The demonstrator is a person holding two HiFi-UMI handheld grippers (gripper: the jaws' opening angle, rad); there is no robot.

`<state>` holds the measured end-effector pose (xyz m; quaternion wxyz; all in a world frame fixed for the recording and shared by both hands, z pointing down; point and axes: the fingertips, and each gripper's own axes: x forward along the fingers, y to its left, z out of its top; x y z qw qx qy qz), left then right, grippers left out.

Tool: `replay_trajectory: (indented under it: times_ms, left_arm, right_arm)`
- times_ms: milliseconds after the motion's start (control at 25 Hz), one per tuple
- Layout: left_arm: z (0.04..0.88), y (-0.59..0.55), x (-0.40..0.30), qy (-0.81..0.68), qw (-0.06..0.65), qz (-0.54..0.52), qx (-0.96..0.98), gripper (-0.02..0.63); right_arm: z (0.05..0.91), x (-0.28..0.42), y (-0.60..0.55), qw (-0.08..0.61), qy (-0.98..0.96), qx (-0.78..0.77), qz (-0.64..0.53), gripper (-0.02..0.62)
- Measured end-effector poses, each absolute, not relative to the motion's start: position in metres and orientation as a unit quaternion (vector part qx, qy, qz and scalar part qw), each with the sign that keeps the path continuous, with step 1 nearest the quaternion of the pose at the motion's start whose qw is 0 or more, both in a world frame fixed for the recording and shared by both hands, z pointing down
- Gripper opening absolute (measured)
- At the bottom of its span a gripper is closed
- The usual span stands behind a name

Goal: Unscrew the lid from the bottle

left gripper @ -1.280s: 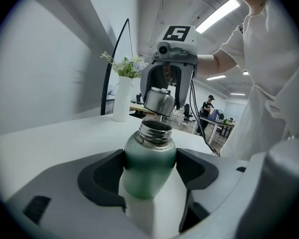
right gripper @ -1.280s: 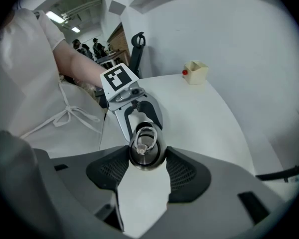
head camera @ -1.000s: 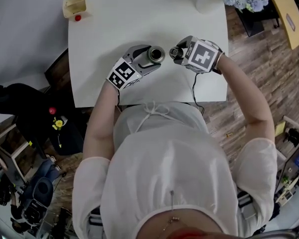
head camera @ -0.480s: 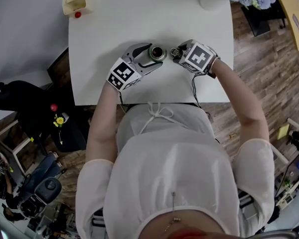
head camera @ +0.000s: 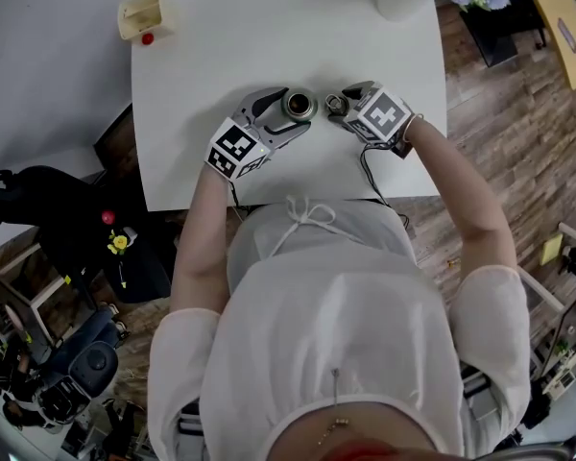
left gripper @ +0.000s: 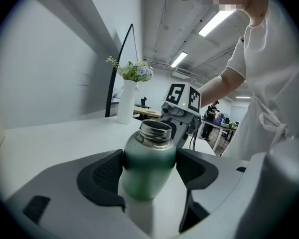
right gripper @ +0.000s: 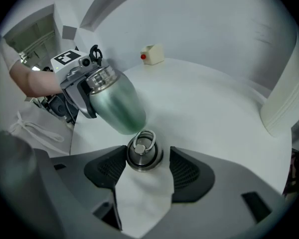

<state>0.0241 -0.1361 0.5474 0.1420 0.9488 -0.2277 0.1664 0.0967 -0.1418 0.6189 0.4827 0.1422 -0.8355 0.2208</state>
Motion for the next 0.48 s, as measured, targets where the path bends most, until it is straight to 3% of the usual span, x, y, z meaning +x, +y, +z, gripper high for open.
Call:
replay_trajectory:
  times_ms: [240, 480]
  left_arm:
    - [0.550, -0.134, 0.021, -0.247, 0.167, 0.157, 0.941, 0.344]
    - [0.517, -0.123, 0.014, -0.269, 0.131, 0.156, 0.941, 0.343]
  right_arm:
    - [0.591, 0.107, -0.150, 0.433, -0.850, 0.196, 0.227, 0.298]
    - [0.535, 0.109, -0.153, 0.343, -0.867, 0.274, 0.235, 0.213]
